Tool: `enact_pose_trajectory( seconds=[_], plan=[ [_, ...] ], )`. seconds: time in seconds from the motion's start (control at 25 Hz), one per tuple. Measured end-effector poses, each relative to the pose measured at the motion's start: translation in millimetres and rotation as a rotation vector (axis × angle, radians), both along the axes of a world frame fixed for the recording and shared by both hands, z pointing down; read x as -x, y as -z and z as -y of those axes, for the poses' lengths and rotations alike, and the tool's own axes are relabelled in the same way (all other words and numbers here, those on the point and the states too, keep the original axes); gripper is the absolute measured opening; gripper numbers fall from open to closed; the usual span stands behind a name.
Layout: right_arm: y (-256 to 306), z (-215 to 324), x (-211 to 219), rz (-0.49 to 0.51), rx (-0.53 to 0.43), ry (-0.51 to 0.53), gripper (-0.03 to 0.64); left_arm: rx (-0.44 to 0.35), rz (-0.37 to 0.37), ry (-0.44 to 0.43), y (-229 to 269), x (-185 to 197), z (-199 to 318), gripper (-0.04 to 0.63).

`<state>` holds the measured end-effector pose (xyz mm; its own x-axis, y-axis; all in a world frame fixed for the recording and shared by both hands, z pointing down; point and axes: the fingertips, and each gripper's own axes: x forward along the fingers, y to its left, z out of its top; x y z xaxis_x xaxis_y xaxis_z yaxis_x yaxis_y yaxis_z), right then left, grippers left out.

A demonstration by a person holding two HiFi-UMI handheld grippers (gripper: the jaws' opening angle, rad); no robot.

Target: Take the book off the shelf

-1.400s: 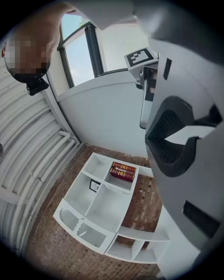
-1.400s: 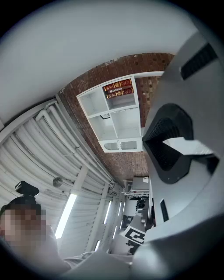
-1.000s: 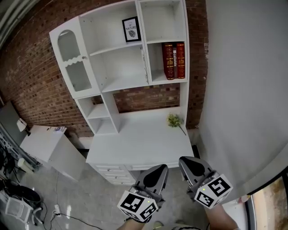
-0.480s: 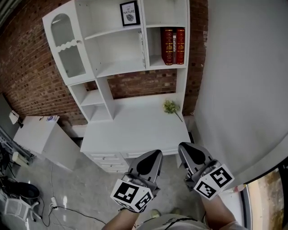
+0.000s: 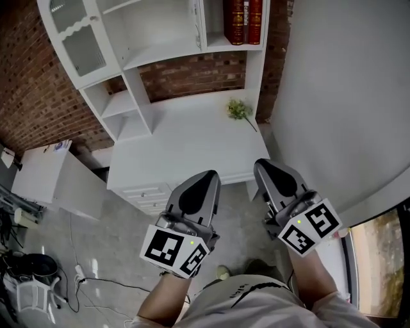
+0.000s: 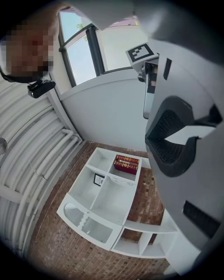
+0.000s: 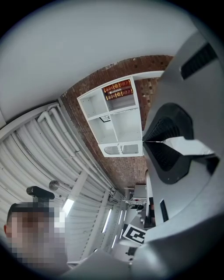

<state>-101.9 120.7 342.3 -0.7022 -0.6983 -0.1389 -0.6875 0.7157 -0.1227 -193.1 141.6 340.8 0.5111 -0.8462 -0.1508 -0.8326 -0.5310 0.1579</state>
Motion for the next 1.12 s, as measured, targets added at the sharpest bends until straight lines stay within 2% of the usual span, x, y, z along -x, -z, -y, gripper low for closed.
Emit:
enact_pose_trajectory(
  seconds=[0.24, 0.52, 0.92, 1.12],
  plan=[
    [-4.2, 17.3, -1.3, -0.001, 0.000, -0.010, 0.018, 0.016, 0.017, -0.034, -5.3, -10.1, 19.3, 0.011],
    [-5.7, 62.2, -16.2, 0.003, -0.008, 0.026, 0.018, 0.032, 0.042, -0.016, -7.5, -30.5, 64.4, 0.011],
    [8.8, 175.4, -72.7, -0.022, -0.048, 0.063, 0.018, 0.019, 0.077, 0.019, 8.4, -93.2, 192.3, 0.011],
    [16.8, 222.7, -107.4, -0.018, -0.060, 0.096, 0.018, -0.010, 0.099, 0.071, 29.2, -125.7, 257.7, 0.011]
  ],
)
